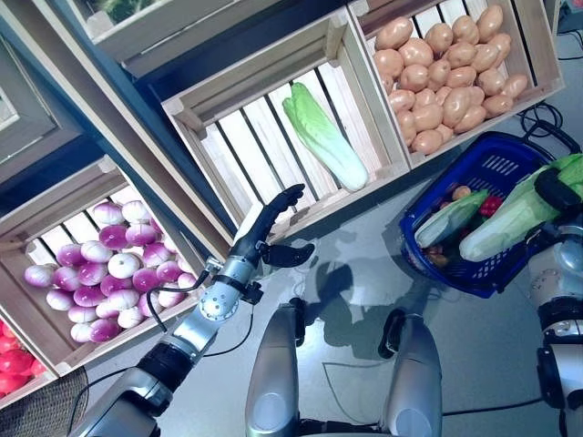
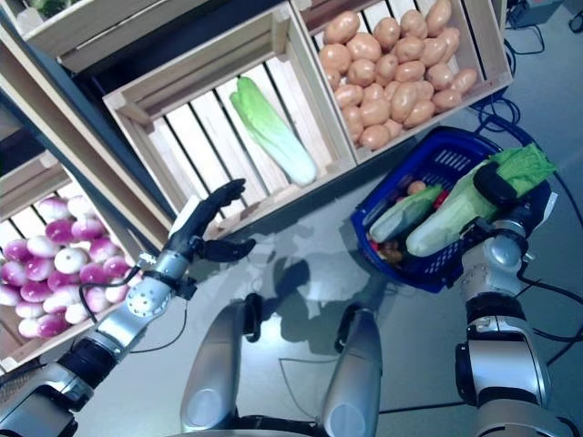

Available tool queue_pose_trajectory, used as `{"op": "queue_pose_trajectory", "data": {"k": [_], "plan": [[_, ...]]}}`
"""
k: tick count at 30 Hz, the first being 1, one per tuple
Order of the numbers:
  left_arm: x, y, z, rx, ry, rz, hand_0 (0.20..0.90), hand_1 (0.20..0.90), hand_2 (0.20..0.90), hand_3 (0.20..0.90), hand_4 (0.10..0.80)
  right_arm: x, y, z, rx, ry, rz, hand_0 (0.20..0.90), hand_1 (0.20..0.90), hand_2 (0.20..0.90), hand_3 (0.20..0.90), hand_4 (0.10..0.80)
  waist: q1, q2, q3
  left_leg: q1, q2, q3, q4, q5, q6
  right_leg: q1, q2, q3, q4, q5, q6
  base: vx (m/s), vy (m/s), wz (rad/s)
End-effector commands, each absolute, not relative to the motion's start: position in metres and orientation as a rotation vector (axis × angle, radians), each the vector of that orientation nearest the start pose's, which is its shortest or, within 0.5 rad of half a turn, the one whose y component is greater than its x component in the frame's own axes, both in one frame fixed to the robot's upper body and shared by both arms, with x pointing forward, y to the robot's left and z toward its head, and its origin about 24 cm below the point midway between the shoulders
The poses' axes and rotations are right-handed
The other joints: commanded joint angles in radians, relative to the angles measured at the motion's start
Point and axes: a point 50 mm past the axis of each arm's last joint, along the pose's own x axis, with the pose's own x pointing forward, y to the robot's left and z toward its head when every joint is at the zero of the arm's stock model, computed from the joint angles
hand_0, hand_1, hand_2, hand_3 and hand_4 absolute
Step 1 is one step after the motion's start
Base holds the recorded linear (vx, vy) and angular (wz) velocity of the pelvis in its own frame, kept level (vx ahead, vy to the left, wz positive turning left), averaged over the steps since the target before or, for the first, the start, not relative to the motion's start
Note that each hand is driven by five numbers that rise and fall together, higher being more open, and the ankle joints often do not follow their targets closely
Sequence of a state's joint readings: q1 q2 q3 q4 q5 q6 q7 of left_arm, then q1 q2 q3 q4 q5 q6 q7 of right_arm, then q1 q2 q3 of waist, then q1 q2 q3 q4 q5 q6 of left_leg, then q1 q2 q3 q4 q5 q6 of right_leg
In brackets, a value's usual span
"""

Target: Put vegetables into the basket

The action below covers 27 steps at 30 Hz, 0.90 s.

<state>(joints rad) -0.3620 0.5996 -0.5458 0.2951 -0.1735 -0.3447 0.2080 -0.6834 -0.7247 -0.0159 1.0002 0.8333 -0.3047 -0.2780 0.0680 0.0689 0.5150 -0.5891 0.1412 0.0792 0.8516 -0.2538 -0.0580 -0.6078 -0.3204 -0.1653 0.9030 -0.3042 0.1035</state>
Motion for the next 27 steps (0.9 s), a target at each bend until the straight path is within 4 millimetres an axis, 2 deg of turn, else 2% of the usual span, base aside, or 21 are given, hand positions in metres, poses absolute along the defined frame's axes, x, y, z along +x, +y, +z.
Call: {"op": "queue_pose_trajectory", "data": {"k": [1, 6, 11, 16, 20, 22, 27], "plan": [[0.292, 0.154, 0.121, 0.362, -0.518, -0.290, 0.900, 0.900, 0.900, 0.900, 0.800, 0.317, -0.392, 0.216, 0.154, -0.527, -0.742, 0.900, 0.900, 0.900, 0.900, 0.800, -0.003, -0.015, -0.043, 0.000, 0.008, -0.022, 0.069, -0.040, 0.011, 0.043, -0.027, -0.049, 0.039, 0.054, -0.070, -0.044, 0.025, 0.05], [0.291, 0.152, 0.120, 0.364, -0.530, -0.293, 0.900, 0.900, 0.900, 0.900, 0.800, 0.318, -0.393, 0.215, 0.167, -0.513, -0.743, 0.900, 0.900, 0.900, 0.900, 0.800, -0.001, -0.020, -0.047, -0.014, 0.010, -0.025, 0.094, -0.060, 0.013, 0.024, -0.035, -0.038, 0.060, 0.047, -0.064, -0.008, 0.005, 0.01], [0.290, 0.155, 0.122, 0.371, -0.570, -0.266, 0.900, 0.900, 0.900, 0.900, 0.800, 0.322, -0.392, 0.209, 0.218, -0.473, -0.641, 0.900, 0.900, 0.900, 0.900, 0.800, 0.003, -0.027, -0.057, -0.011, 0.019, -0.029, 0.106, -0.077, 0.014, 0.019, -0.044, -0.034, 0.070, 0.043, -0.058, 0.004, 0.006, 0.00], [0.294, 0.156, 0.133, 0.392, -0.609, -0.266, 0.900, 0.900, 0.900, 0.900, 0.800, 0.325, -0.391, 0.199, 0.255, -0.420, -0.563, 0.900, 0.900, 0.900, 0.900, 0.800, 0.004, -0.033, -0.067, -0.017, 0.027, -0.031, 0.118, -0.086, 0.012, -0.005, -0.048, -0.021, 0.090, 0.038, -0.051, 0.000, 0.000, 0.00], [0.297, 0.157, 0.147, 0.403, -0.678, -0.243, 0.900, 0.900, 0.900, 0.900, 0.800, 0.327, -0.390, 0.189, 0.282, -0.370, -0.543, 0.900, 0.900, 0.900, 0.900, 0.800, 0.004, -0.035, -0.072, -0.017, 0.029, -0.032, 0.109, -0.084, 0.009, -0.011, -0.048, -0.016, 0.088, 0.040, -0.046, 0.000, 0.000, 0.00], [0.299, 0.159, 0.161, 0.421, -0.746, -0.206, 0.900, 0.900, 0.900, 0.900, 0.800, 0.328, -0.389, 0.183, 0.289, -0.349, -0.547, 0.900, 0.900, 0.900, 0.900, 0.800, 0.002, -0.036, -0.076, -0.017, 0.031, -0.033, 0.104, -0.083, 0.008, -0.017, -0.046, -0.011, 0.087, 0.042, -0.042, 0.000, 0.000, 0.00], [0.300, 0.166, 0.194, 0.611, -0.949, -0.085, 0.900, 0.900, 0.900, 0.900, 0.800, 0.331, -0.384, 0.178, 0.298, -0.328, -0.529, 0.900, 0.900, 0.900, 0.900, 0.800, -0.002, -0.038, -0.083, -0.024, 0.037, -0.035, 0.104, -0.086, 0.001, -0.033, -0.044, -0.001, 0.092, 0.038, -0.038, 0.030, -0.007, 0.02]]}}
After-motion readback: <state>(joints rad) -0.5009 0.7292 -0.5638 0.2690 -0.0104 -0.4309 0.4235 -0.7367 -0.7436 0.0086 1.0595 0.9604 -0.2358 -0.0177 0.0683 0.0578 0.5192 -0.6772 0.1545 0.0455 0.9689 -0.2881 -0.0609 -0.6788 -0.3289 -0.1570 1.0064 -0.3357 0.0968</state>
